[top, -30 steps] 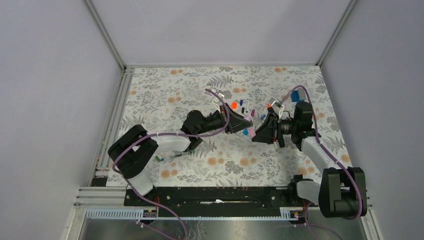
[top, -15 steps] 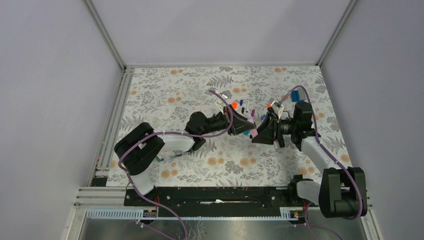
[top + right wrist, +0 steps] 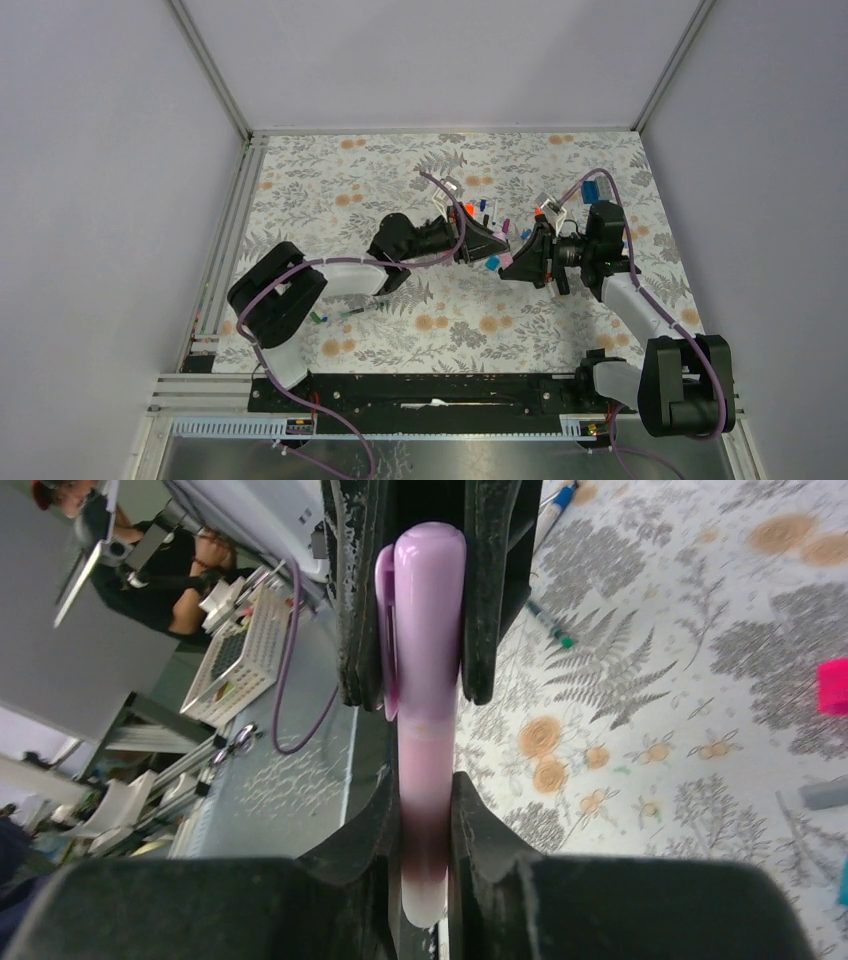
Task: Open the pen caps
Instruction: Open the pen cap from the pen, then place the pen at the center of the board.
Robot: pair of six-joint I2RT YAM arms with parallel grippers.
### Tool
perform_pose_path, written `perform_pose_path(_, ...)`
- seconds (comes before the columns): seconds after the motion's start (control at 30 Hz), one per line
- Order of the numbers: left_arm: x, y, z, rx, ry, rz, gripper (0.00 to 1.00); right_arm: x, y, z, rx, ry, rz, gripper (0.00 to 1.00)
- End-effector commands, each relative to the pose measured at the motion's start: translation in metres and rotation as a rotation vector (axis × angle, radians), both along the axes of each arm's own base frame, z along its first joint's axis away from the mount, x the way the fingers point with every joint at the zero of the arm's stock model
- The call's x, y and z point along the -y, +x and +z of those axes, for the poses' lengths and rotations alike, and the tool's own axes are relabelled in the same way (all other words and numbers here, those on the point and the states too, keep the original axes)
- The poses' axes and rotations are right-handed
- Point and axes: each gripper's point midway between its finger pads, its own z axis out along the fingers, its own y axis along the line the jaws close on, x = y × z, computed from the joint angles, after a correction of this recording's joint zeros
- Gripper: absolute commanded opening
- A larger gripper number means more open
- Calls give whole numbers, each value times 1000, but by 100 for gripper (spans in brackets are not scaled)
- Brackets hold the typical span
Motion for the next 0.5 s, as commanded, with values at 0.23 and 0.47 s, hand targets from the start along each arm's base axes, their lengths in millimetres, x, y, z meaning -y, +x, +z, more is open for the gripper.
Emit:
perform_pose_path(0.23,-127,113,221,479,-307,549,0,-1,-13,-7,-24,24,68,0)
perform_pose_path(0.47,-127,105,200,400,-244,468,0,17,23,-13,11,-36,-150,0)
